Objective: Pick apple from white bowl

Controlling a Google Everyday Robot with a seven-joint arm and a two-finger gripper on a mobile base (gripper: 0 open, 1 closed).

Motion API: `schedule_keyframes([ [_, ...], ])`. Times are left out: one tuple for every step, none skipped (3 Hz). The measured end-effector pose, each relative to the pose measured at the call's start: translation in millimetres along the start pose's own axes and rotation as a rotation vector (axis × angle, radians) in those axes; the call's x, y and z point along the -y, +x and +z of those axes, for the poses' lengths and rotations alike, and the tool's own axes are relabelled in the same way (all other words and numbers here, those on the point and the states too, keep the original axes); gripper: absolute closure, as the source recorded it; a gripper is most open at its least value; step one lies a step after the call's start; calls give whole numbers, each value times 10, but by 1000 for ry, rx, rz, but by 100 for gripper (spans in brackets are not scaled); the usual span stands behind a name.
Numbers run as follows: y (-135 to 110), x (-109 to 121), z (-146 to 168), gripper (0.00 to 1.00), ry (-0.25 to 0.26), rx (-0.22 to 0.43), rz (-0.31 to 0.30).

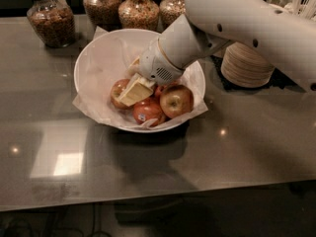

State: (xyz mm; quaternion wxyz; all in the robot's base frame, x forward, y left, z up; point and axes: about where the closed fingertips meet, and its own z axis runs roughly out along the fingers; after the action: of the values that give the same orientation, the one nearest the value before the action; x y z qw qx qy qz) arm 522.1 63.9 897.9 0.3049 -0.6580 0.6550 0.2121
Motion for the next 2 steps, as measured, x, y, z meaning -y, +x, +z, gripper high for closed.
schedule_keyframes([
  [-64, -4, -171, 100, 29, 28, -10],
  [-110, -7, -295, 100, 45, 59, -17],
])
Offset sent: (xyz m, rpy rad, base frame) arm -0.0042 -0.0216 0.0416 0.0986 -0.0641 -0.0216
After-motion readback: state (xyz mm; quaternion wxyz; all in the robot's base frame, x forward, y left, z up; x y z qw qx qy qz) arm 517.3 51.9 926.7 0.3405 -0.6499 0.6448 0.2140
